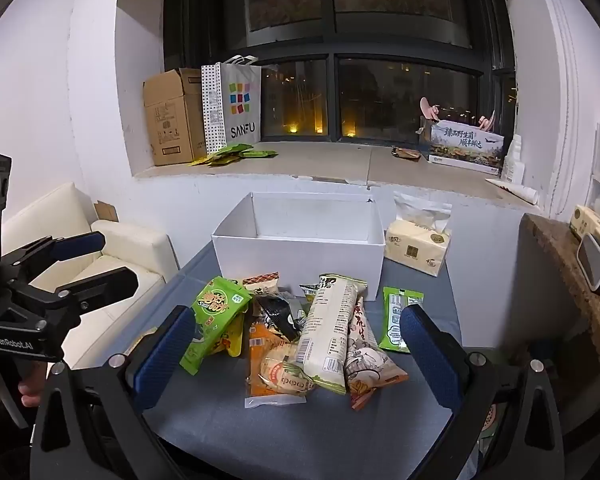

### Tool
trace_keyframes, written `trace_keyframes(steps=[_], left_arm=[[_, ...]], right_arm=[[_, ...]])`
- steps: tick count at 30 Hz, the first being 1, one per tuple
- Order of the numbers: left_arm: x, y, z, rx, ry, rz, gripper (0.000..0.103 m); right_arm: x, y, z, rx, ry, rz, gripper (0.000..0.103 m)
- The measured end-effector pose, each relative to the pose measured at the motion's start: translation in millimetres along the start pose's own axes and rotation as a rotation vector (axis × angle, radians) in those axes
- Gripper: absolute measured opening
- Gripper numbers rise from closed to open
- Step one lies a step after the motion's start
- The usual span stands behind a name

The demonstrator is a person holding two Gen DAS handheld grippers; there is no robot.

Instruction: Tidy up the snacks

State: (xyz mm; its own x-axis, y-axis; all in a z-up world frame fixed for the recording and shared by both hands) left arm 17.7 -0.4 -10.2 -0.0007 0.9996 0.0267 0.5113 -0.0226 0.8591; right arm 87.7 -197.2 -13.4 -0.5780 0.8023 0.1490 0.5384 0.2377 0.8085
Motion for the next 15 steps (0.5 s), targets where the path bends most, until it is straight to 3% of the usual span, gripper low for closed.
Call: trace_keyframes(steps=[15], left_arm=[[1.4, -2.0, -2.8, -0.016, -0.006, -0.008, 0.103]], right_arm=[[5.4, -3.2, 1.3, -0.018, -0.009, -0.011, 0.103]])
Point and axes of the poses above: each gripper's, at about its wrist camera, not at the fingertips, and z roughly the way its jaws point, x to its left, y to its top, the point moved 2 cm from there along z, roughly the way its jaws point, and after that the axes turned 6 degrees about z, right-handed, at the moved point
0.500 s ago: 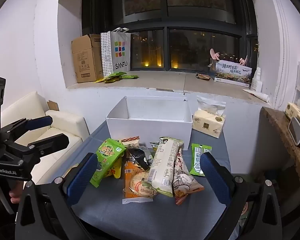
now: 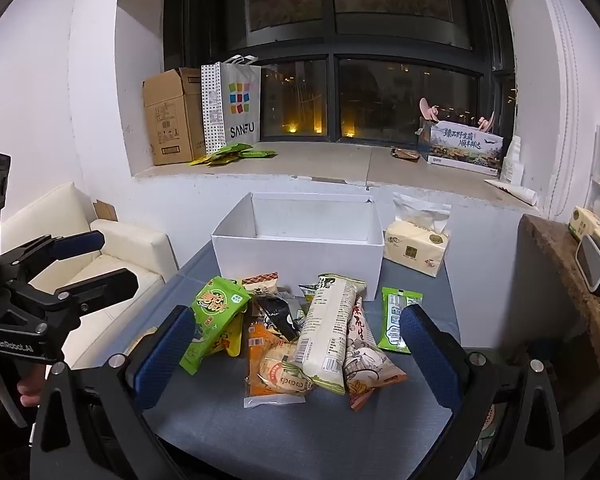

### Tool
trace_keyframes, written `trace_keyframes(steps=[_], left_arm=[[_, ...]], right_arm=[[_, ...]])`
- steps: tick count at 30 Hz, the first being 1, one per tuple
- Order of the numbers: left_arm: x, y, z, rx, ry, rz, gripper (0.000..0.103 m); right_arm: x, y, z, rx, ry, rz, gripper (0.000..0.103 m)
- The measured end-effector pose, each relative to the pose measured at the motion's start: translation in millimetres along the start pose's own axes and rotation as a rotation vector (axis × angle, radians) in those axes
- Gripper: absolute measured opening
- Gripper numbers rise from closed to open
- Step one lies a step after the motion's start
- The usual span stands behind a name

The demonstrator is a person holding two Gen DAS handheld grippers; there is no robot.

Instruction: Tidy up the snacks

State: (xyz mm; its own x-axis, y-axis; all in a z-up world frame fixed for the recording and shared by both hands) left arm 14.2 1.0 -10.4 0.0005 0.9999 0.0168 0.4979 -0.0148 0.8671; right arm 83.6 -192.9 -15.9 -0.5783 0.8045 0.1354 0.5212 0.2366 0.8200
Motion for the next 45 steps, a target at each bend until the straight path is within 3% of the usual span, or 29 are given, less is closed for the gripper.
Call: trace_keyframes(steps=[45], left_arm=[[-2.8, -1.1, 2.6, 0.019, 0.002, 0.011, 0.103]], right_arm=[[-4.0, 1.6, -2.4, 0.008, -0.005, 0.004, 0.103]])
Point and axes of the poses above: each gripper's, at about its wrist camera, not at the fingertips, and z roughly the way its jaws point, x to its left, y to its top, the point moved 2 cm from there along z, roughly the way its jaws point, and after that the axes turned 6 degrees about z, right-handed, at the moved point
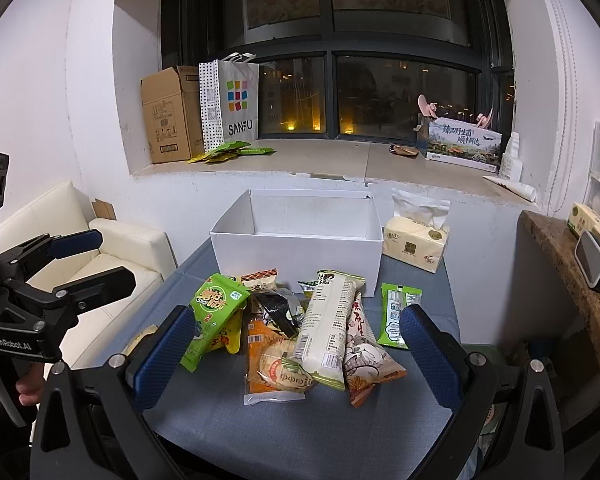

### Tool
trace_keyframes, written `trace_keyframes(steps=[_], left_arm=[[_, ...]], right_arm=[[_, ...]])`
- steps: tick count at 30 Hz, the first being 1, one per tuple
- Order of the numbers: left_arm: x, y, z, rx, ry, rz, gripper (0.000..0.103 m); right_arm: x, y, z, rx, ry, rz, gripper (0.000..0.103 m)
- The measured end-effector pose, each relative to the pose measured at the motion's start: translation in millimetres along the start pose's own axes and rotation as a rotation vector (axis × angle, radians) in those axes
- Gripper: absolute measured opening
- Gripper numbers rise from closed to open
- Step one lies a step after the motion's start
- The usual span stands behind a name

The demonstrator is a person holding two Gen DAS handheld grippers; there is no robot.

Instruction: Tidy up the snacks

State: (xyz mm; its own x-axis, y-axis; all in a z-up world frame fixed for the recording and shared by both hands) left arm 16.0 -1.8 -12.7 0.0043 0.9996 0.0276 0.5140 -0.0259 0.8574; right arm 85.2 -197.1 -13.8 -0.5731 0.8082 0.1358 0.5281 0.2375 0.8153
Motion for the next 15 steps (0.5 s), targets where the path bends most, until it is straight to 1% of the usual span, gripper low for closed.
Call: trace_keyframes(steps=[15], left_arm=[[0.3, 0.3, 0.2, 0.0, -0.001, -0.001, 0.103]], right_arm=[[-0.7, 0.1, 0.1, 0.0, 0.002, 0.0, 0.103]])
Point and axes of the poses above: each gripper's, at about its wrist camera, not at the fingertips, and z roughly the way its jaws point, x to its left, y to its top, the point moved 2 cm from there along z, roughly the way its jaws point, and after that the axes turned 6 degrees about z, right-handed, at the moved point
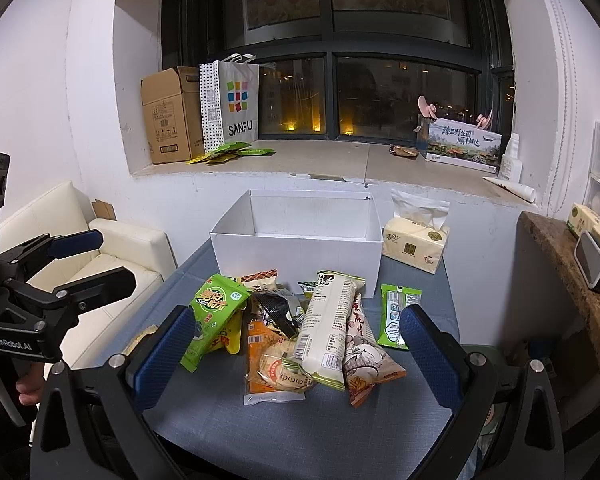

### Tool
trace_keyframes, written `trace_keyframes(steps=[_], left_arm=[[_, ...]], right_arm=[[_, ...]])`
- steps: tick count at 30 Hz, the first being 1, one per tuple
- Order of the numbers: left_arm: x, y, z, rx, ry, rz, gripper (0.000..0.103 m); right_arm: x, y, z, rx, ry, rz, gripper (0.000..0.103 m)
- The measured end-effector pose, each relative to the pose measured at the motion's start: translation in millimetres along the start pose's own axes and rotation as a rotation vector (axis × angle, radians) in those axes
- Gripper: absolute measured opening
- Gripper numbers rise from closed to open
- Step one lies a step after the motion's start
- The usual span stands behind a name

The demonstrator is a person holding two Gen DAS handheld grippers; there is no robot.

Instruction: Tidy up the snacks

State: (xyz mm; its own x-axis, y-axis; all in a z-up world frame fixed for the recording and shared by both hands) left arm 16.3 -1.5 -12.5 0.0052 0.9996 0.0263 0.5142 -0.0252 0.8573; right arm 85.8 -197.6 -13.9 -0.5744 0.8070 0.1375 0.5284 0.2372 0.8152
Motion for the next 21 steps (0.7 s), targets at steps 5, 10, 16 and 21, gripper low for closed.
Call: trace_keyframes(steps=[5, 10, 16, 21], left_arm=[[0.4, 0.1, 0.0, 0.0, -0.002, 0.0, 0.103], [0.7, 0.4, -0.3, -0.001, 0.001, -0.001, 0.103], [2.3, 1.5, -0.7, -0.004, 0.005, -0.003, 0.103], [6.8, 0.3, -0.4, -0.016, 0.0, -0.022, 0.103]], right_arm=[[-0.4, 0.2, 0.1, 0.001, 0.0, 0.0, 0.103], [-0.1, -0.1, -0.3, 0.002, -0.001, -0.001, 0.103], [-0.1, -0.1, -0.2, 0.004, -0.002, -0.001, 0.103], [-0.2, -0.8, 1.9, 0.009, -0.004, -0.002, 0.103]])
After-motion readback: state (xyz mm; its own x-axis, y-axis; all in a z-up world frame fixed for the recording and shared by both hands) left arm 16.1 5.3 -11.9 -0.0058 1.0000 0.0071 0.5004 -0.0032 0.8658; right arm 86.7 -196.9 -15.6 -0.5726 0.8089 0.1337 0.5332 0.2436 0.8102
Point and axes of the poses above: each gripper's, at about its wrist camera, not at the fingertips, and z roughly the way its jaws point, x to its left, y to its top, the point moved 2 cm from there along z, roughly the way its jaws point, and after that the axes turned 6 degrees about z, right-handed, at the moved point
